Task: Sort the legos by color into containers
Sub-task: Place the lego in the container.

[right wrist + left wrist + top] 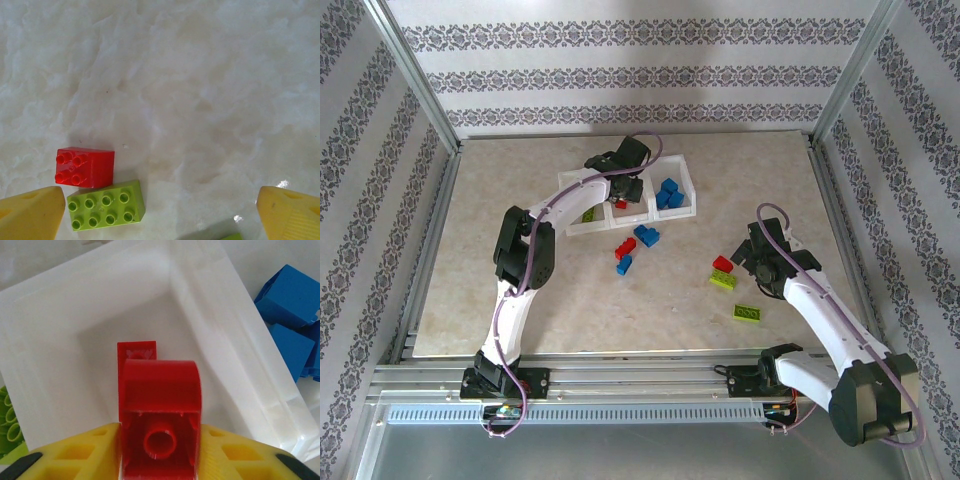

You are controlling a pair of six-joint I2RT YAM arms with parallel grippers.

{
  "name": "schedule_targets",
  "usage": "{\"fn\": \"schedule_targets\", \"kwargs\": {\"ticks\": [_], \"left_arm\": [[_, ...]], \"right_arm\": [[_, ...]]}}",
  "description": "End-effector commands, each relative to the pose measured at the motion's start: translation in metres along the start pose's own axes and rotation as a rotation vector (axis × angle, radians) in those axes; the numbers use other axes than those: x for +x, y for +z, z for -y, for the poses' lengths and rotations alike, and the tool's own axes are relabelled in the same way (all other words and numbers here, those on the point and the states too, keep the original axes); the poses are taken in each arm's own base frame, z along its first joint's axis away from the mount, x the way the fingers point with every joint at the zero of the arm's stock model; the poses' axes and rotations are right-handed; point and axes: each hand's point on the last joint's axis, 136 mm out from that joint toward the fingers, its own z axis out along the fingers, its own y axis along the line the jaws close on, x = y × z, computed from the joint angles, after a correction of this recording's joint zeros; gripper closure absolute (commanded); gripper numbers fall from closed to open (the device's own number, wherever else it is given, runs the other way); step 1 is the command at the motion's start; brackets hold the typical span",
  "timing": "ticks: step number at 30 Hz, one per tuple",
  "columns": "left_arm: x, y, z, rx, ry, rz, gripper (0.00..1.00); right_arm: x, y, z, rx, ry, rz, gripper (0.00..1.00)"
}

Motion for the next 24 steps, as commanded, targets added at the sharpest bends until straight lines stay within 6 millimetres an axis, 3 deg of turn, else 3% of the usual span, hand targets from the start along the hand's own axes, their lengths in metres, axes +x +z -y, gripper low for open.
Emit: {"fn": "schedule_targets", "kwargs": {"ticks": [1, 7, 14, 24], "left_arm": [[0.003, 0.001, -0.004, -0.005, 0.001, -0.032, 0.55], [0.0, -0.006, -0.002, 0.011, -0.005, -0.027, 0.5], [-0.005, -0.034, 0.001, 0.054, -0.024, 0.011, 0.47], [0.028, -0.074, -0.004, 0.127, -0.093, 0.03, 0.34]], "right_arm": [[0.002, 0.002, 0.0, 0.001, 0.014, -0.013, 0.02], [0.003, 0.002, 0.0, -0.002, 0.013, -0.013, 0.02], [0.004, 0.003, 0.0, 0.003, 0.003, -0.017, 0.02], [0.007, 0.003, -0.007, 0.019, -0.06, -0.024, 0.02]]}}
